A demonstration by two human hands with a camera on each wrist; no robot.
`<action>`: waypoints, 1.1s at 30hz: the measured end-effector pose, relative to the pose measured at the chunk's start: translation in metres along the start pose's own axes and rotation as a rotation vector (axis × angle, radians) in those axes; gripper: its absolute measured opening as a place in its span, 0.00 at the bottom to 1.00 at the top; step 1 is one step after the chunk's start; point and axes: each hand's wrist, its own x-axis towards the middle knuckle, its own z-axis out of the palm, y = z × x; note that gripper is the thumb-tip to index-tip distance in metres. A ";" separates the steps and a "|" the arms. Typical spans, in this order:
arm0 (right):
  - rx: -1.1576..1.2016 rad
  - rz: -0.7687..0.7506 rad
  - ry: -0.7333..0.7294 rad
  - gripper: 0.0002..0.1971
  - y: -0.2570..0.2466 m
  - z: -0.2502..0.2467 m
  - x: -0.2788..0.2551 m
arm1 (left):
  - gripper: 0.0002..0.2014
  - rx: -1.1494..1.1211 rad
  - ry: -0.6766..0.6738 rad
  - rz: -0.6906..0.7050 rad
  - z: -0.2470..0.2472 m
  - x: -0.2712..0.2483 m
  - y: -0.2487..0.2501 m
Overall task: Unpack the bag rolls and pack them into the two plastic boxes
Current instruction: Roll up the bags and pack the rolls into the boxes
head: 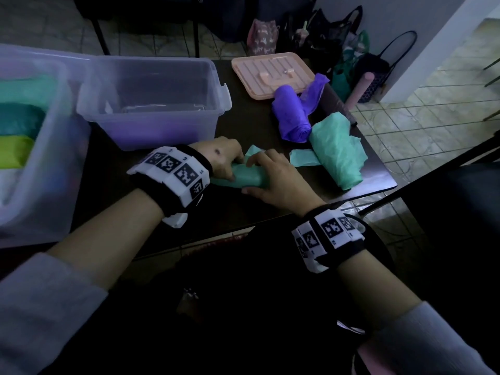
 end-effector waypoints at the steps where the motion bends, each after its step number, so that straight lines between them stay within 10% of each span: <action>1: -0.003 0.008 -0.014 0.27 0.001 0.001 0.000 | 0.26 -0.009 -0.005 0.009 0.000 0.001 -0.001; 10: 0.136 0.103 -0.084 0.27 0.006 -0.010 0.017 | 0.31 -0.041 0.203 0.067 0.011 -0.007 -0.011; 18: 0.005 0.352 -0.370 0.62 0.006 -0.018 0.040 | 0.27 -0.077 0.204 0.084 0.011 -0.007 -0.014; 25: -0.007 0.281 -0.351 0.37 -0.003 -0.015 0.037 | 0.27 -0.051 0.222 0.102 0.016 -0.009 -0.016; 33: -0.009 0.180 -0.230 0.33 -0.013 -0.005 0.026 | 0.28 -0.477 0.402 0.012 0.027 -0.022 -0.033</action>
